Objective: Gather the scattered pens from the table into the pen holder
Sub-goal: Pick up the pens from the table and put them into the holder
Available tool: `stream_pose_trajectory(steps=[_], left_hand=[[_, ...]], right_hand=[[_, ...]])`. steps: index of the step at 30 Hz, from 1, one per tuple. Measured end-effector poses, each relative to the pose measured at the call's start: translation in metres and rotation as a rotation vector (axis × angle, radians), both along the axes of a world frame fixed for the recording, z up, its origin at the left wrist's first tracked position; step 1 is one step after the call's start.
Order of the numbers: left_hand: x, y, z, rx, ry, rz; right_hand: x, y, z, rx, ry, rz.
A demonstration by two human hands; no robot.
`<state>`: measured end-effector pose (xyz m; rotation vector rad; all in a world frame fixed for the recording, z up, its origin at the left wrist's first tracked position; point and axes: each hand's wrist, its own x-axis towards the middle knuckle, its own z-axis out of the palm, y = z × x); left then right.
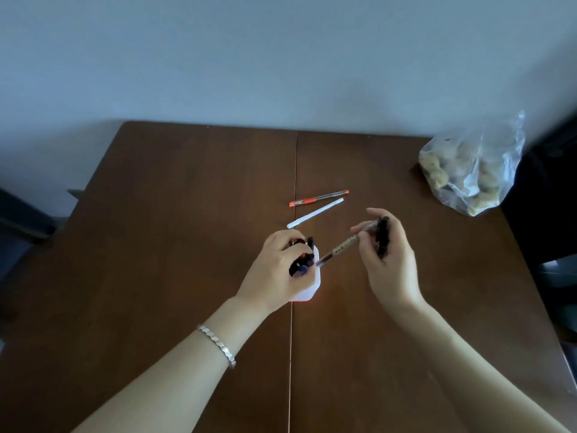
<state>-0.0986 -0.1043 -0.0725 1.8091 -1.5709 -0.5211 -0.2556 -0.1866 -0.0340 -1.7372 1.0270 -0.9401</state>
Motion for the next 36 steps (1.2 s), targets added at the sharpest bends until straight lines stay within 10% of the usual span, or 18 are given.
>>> stream_pose_trajectory(steps=[13, 23, 30, 36], left_hand=[[0.003, 0.006, -0.004, 0.022, 0.168, -0.012], [0.009, 0.004, -0.003, 0.025, -0.034, -0.023], [0.011, 0.003, 0.001, 0.126, -0.076, -0.028], [0.008, 0.003, 0.002, 0.148, -0.006, -0.003]], right_hand=[[0.013, 0.028, -0.047, -0.250, 0.324, 0.155], [0.025, 0.029, -0.040, 0.026, 0.306, 0.166], [0.002, 0.006, -0.001, 0.229, -0.427, -0.198], [0.025, 0.024, -0.007, 0.286, -0.553, -0.128]])
